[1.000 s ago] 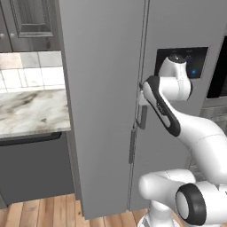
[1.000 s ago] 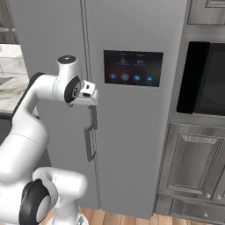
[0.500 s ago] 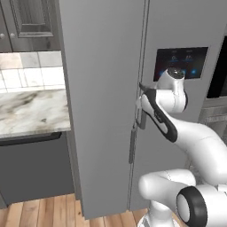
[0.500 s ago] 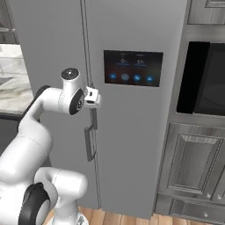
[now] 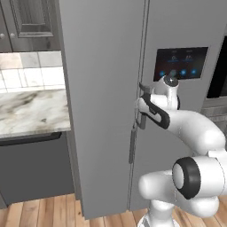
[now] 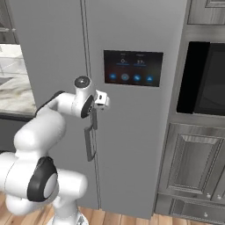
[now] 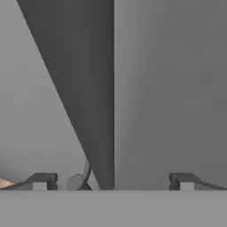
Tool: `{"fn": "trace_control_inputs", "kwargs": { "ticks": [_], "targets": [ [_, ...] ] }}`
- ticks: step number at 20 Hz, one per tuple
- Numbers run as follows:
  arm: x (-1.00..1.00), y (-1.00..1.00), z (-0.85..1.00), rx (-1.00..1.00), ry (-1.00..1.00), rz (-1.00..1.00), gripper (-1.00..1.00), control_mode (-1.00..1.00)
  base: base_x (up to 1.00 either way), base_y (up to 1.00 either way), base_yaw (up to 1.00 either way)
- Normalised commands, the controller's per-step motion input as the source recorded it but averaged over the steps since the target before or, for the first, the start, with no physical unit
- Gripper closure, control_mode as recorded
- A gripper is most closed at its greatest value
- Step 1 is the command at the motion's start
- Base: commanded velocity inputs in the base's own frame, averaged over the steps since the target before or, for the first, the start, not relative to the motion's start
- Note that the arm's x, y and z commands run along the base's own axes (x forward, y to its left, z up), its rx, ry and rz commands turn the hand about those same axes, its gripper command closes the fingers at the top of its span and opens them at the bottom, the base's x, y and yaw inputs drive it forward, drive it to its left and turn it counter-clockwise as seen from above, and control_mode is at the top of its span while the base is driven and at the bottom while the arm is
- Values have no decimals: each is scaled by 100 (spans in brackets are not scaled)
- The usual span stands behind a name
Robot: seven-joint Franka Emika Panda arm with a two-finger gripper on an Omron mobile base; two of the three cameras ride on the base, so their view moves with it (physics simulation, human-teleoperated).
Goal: Retrieve a lemon from the fridge and place it on the cutting board with the fish.
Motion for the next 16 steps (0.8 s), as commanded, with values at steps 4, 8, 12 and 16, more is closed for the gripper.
{"fn": "trace_control_inputs", "kwargs": {
  "ticks": [4, 8, 12, 16],
  "targets": [
    [51, -5, -9, 0, -8, 0, -100, -100, 0, 0, 0],
    [42, 0, -11, 0, -18, 0, -100, -100, 0, 0, 0],
    [40, 0, -9, 0, -15, 0, -100, -100, 0, 0, 0],
    [42, 0, -9, 0, -14, 0, -100, -100, 0, 0, 0]
  ]
}}
